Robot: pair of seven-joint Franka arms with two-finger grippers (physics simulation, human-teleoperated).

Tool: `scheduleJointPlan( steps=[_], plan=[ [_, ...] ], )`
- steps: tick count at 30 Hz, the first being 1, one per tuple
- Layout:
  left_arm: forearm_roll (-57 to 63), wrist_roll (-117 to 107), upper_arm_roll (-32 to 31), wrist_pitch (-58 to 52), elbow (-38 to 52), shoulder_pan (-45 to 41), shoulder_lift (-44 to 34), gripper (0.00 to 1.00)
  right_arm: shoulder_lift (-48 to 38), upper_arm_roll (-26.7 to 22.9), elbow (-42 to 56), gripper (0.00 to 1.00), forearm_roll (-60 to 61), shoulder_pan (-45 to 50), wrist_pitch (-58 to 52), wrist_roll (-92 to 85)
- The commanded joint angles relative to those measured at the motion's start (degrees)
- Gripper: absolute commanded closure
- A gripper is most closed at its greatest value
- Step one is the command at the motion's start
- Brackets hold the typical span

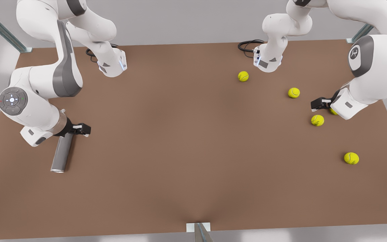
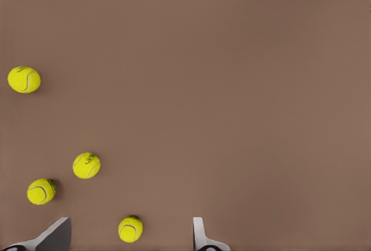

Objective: Put the tennis tube upright

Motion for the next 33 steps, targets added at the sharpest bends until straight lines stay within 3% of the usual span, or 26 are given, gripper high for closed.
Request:
scheduleJointPlan(
  steps=[1,6,11,17,22,26,33],
  plan=[
    [0.03,0.0,0.0,0.0,-0.01,0.01,0.0,0.0,0.0,0.0,-0.04,0.0,0.02,-0.04,0.0,0.0],
    [0.03,0.0,0.0,0.0,0.08,-0.42,0.79,0.0,1.75,0.0,-0.92,0.0,-0.07,-0.91,-3.33,0.18],
    [0.03,0.09,0.09,0.09,0.08,-0.51,1.67,0.0,1.14,0.0,-10.76,0.0,-3.23,-14.62,-1.59,-7.2],
    [0.03,0.09,0.09,0.0,0.08,-0.6,1.93,0.0,-5.1,0.18,-36.33,0.0,-2.97,-20.16,28.37,-9.05],
    [-0.06,0.09,0.18,0.62,0.08,-0.78,2.81,0.0,0.87,0.26,-36.51,0.0,-1.83,-24.82,39.81,-15.91],
    [-0.06,0.09,0.18,0.62,0.08,-0.52,2.9,0.0,11.68,0.26,-28.78,0.0,-1.83,-26.23,39.9,-17.49],
    [-0.06,0.09,0.18,0.62,0.08,-0.6,3.33,0.0,15.64,0.18,-28.07,0.0,-1.83,-27.1,42.09,-17.58]
  ],
)
